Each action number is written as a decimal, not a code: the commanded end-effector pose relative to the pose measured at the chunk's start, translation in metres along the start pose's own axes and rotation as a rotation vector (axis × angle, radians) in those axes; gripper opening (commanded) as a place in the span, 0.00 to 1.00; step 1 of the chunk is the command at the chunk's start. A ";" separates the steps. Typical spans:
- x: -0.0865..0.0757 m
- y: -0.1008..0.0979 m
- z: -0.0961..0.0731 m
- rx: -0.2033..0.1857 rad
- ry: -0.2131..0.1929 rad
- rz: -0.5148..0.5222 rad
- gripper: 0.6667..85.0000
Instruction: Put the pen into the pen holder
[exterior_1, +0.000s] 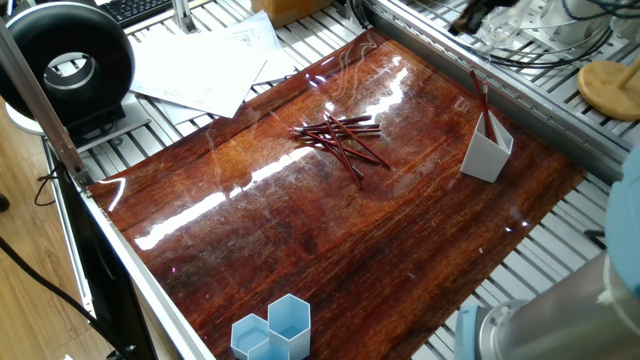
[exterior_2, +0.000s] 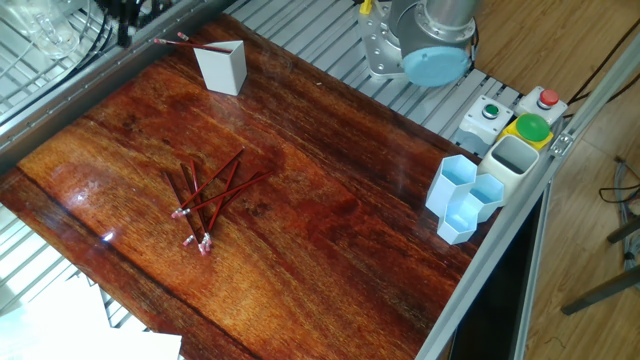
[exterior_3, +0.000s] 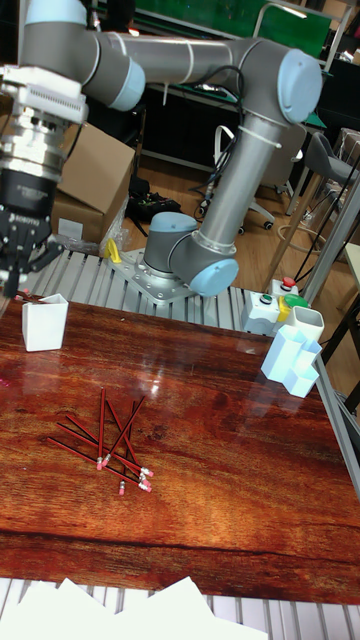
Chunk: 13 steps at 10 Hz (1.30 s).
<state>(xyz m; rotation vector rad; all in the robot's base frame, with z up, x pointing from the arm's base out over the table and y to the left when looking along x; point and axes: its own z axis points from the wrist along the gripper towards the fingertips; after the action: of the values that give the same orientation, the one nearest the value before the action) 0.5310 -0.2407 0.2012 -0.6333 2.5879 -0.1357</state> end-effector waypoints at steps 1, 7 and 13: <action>-0.004 0.008 0.027 -0.045 -0.003 -0.047 0.00; 0.039 0.023 0.040 -0.147 0.072 -0.130 0.00; 0.071 -0.016 0.013 -0.019 0.248 -0.205 0.00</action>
<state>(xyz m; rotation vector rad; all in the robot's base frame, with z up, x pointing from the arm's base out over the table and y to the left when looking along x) 0.4961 -0.2650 0.1578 -0.9348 2.7112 -0.1684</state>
